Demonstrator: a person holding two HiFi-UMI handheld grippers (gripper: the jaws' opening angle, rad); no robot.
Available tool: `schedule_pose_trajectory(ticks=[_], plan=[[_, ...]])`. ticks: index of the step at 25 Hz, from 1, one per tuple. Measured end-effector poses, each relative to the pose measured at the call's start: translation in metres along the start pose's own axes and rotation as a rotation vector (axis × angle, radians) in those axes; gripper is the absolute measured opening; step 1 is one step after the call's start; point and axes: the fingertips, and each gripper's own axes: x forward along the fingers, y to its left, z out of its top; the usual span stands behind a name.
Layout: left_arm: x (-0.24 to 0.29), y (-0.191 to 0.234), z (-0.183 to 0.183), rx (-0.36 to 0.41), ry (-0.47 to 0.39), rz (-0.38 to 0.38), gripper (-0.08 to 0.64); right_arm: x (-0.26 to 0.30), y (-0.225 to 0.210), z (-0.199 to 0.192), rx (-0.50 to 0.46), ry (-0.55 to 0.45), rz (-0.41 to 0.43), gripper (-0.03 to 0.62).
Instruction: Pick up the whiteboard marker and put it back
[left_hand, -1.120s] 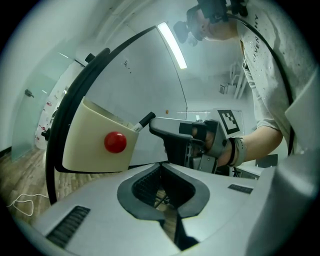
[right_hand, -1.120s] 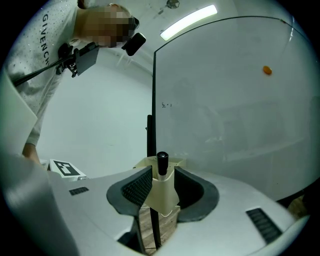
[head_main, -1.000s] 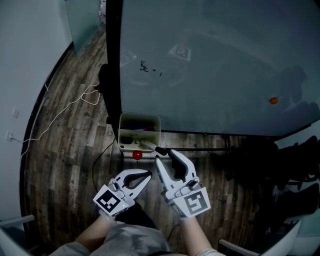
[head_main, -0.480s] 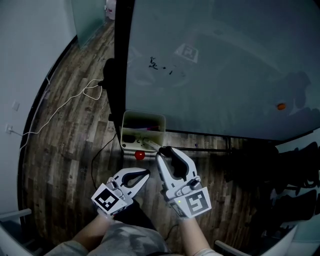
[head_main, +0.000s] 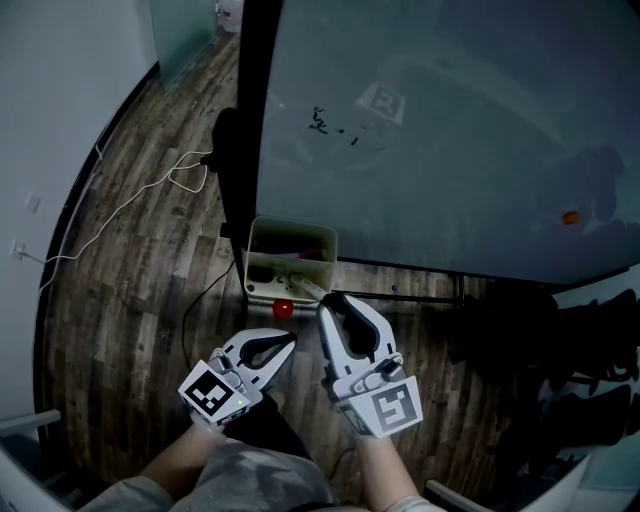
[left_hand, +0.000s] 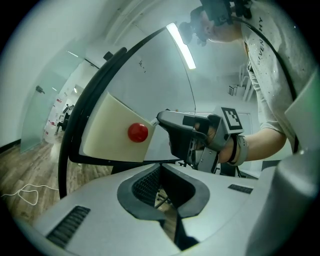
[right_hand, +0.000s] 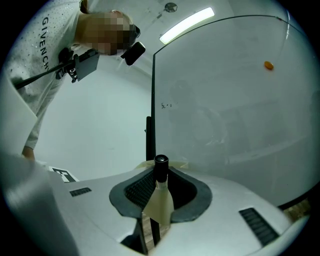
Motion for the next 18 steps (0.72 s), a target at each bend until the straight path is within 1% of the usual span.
schedule_pose_trajectory(ticks=[4,8,9,12,15,18], plan=[[0.0,0.0,-0.001,-0.001,0.006,0.002,0.017,-0.002,-0.001,0.003,-0.006,-0.016,-0.005,0.08],[0.0,-0.002,0.002,0.001,-0.013,-0.004,0.017,0.008,0.002,0.035,-0.041,-0.056,-0.008,0.078],[-0.001,-0.002,0.003,0.0,-0.012,-0.003,0.017,0.008,0.002,0.037,-0.041,-0.056,-0.006,0.078],[-0.003,-0.002,0.003,0.003,0.006,0.005,0.017,0.005,0.001,0.035,-0.032,-0.057,-0.019,0.078],[-0.004,-0.001,0.005,0.008,0.005,0.008,0.017,-0.004,-0.005,0.022,-0.014,-0.048,-0.048,0.078],[-0.005,-0.002,0.01,0.007,-0.002,0.01,0.017,-0.007,-0.002,0.022,-0.02,-0.039,-0.03,0.078]])
